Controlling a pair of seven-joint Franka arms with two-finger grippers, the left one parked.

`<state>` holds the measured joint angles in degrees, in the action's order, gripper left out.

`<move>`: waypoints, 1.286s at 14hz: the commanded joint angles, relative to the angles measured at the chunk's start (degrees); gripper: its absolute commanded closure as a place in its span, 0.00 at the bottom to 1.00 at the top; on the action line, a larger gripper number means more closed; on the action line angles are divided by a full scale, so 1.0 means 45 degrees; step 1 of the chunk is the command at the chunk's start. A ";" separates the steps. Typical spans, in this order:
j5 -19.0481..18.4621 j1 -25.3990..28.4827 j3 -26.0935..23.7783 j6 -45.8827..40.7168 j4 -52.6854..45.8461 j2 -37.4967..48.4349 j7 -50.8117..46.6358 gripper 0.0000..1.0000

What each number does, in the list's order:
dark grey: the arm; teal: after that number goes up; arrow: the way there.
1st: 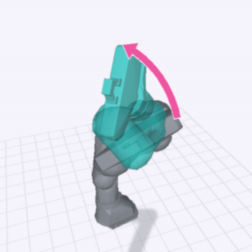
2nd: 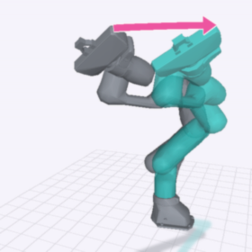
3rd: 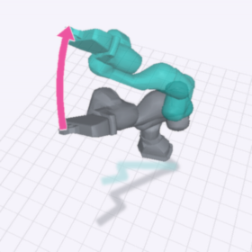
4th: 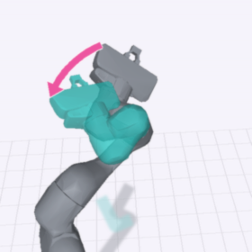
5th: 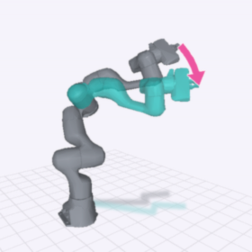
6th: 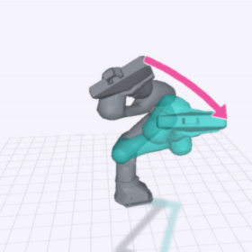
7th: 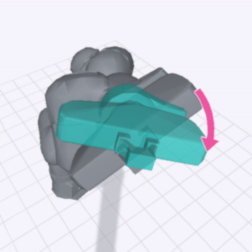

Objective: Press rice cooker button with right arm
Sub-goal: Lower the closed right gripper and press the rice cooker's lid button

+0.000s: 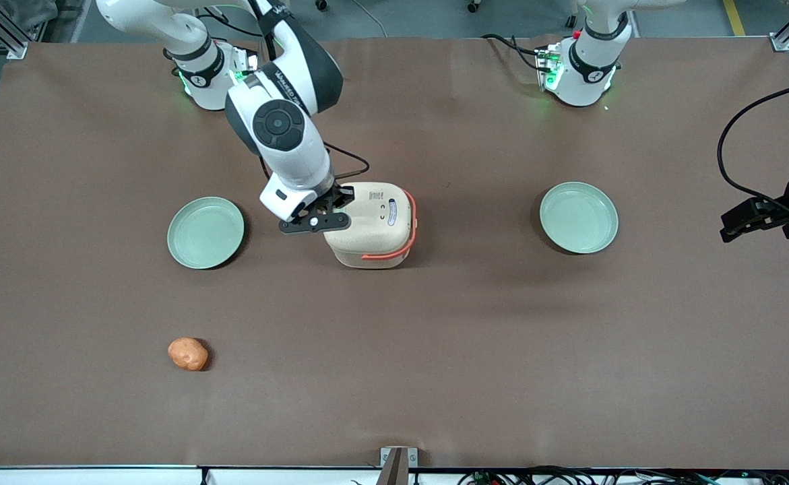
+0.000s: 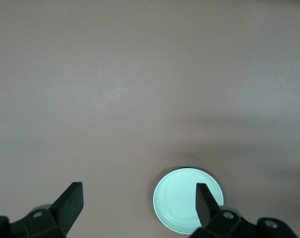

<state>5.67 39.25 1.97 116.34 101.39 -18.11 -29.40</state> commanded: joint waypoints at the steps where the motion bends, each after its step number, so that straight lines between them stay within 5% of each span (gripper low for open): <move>1: 0.0128 0.0243 0.0147 0.0201 0.0165 -0.0038 -0.0263 0.96; 18: 0.0108 0.0516 0.0167 0.0494 0.0165 -0.0722 -0.0263 0.95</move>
<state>5.66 40.39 2.13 117.13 101.40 -19.61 -29.92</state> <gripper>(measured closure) 0.956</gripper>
